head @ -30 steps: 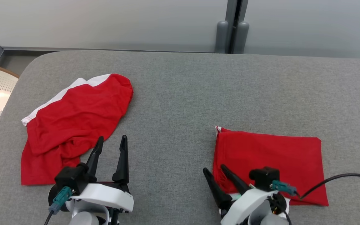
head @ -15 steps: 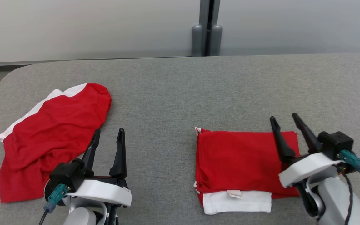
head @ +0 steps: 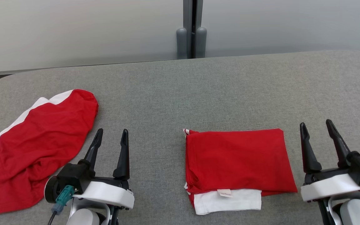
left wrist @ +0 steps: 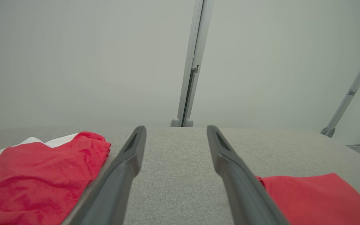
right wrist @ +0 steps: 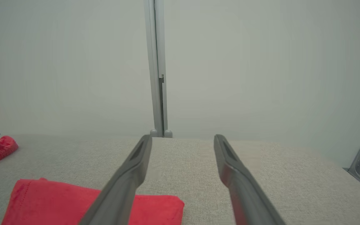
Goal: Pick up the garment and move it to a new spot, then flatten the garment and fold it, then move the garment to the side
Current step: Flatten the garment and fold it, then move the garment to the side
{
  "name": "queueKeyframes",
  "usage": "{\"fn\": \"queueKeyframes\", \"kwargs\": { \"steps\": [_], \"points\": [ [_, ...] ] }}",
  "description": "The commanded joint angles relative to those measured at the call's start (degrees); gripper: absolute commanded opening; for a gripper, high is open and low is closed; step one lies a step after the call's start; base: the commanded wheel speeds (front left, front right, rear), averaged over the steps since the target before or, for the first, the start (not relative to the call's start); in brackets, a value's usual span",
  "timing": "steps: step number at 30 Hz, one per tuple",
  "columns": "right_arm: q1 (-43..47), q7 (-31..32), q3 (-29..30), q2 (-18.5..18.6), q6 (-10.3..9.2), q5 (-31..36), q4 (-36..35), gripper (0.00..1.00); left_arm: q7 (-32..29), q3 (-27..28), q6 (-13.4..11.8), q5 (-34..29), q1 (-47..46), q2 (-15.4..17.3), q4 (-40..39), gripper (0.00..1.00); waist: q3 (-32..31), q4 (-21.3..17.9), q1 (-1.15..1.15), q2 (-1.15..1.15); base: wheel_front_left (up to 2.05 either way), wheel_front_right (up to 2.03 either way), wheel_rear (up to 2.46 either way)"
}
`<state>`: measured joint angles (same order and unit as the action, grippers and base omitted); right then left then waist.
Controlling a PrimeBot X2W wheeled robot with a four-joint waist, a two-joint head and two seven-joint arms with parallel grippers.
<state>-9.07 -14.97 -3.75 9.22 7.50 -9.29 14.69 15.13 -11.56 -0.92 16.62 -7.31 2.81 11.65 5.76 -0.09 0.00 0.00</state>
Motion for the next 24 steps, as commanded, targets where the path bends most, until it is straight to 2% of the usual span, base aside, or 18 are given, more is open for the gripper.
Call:
{"fn": "queueKeyframes", "kwargs": {
  "steps": [1, 14, 24],
  "points": [
    [0.53, -0.29, 0.36, -0.11, -0.03, 0.61, -0.40, 1.00, 0.00, 0.13, -0.20, -0.28, 0.21, 0.18, -0.17, 1.00, -0.09, -0.10, 0.00, 0.00, 0.00, 0.00, 0.00],
    [1.97, -0.30, 1.05, -1.21, -0.03, 1.25, -0.36, 1.00, 0.00, -0.42, -0.32, -0.67, 0.56, 0.19, -0.25, 1.00, 0.10, 0.32, 0.00, 0.00, 0.00, 0.00, 0.00],
    [0.70, -0.31, 0.05, -3.09, -0.02, -4.45, 6.89, 1.00, 0.00, -1.14, 0.46, -0.92, -0.76, 0.20, 0.40, 1.00, 3.43, 1.45, 0.00, 0.00, 0.00, 0.00, 0.00]
  ]
}}
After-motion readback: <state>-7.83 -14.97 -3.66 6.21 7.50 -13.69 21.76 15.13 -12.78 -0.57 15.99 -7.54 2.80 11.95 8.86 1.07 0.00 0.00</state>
